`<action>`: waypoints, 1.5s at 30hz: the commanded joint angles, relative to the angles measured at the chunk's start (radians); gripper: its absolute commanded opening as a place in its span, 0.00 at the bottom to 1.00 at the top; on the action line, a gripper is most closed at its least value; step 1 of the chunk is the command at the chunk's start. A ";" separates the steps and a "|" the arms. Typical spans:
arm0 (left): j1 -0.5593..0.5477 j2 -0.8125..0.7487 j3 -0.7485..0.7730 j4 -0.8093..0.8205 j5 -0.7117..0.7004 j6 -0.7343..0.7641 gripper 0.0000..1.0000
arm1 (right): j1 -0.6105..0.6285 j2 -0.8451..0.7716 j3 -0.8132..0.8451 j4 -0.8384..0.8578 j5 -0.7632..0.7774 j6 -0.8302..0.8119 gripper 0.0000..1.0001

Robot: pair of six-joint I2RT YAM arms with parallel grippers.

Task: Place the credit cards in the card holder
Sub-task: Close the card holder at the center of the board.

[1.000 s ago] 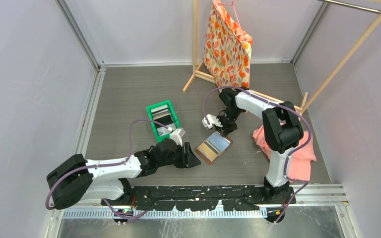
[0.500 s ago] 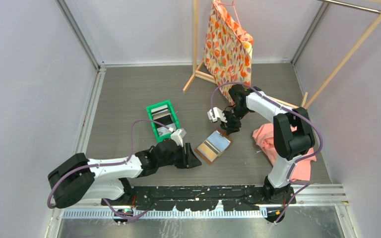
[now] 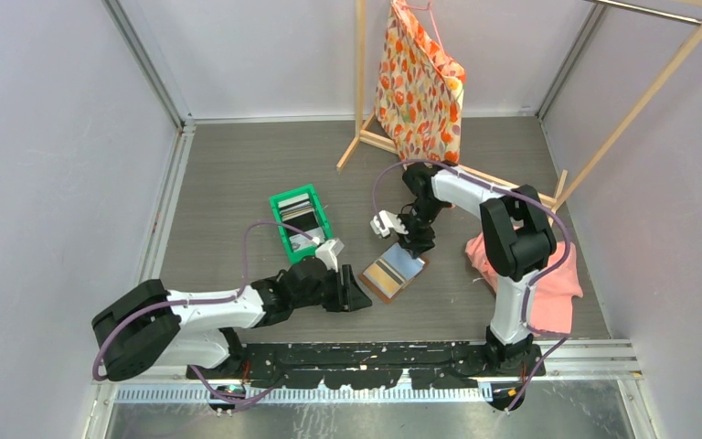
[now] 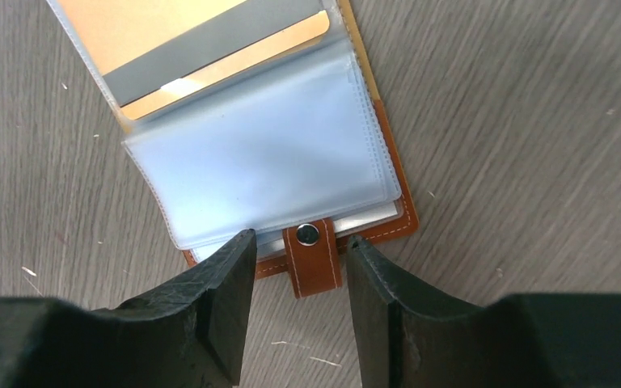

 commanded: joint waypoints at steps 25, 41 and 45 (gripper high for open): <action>0.003 0.054 -0.007 0.093 0.031 -0.040 0.46 | -0.066 -0.138 -0.030 -0.030 -0.141 0.084 0.01; -0.010 -0.131 -0.050 -0.096 -0.121 -0.103 0.67 | -0.066 -0.295 -0.189 -0.046 -0.243 0.134 0.01; -0.016 -0.108 -0.050 -0.077 -0.143 -0.116 0.71 | -0.065 -0.302 -0.209 -0.064 -0.256 0.136 0.01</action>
